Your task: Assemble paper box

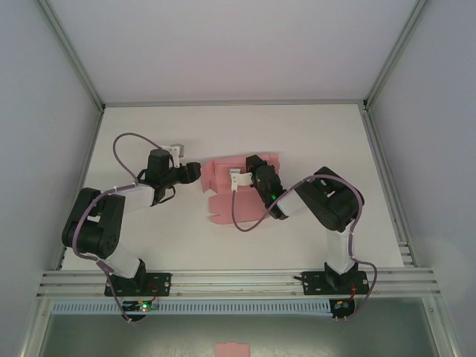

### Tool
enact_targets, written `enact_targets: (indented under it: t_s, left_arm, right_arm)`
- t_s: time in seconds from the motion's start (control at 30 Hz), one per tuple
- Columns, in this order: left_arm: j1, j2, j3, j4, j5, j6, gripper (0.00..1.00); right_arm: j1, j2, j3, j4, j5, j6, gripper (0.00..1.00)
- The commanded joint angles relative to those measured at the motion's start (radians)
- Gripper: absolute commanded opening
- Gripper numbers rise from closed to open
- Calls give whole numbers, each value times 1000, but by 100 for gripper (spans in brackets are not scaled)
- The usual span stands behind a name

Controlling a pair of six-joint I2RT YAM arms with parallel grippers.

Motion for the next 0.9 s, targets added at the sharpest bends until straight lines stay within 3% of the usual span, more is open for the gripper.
enact_targets:
  t_s: [0.0,0.23,0.47,0.77,0.87]
  left_arm:
    - [-9,-27,-51,36,110,26,65]
    - [-85,-96,-72,3,91,73,68]
    - [-117,19,7,53,265,74,68]
    - [-169,30,46,-64,202,131,70]
    - [-186,35,60,-127,126,153,69]
  right_arm:
    - [8,17,2,-92,21,-15,0]
    - [18,-72,23,-176,10,5,0]
    - [32,-76,37,-174,41,12,0]
    - [42,-114,-10,-101,28,7,0]
    - [57,-143,-31,-104,27,27,0]
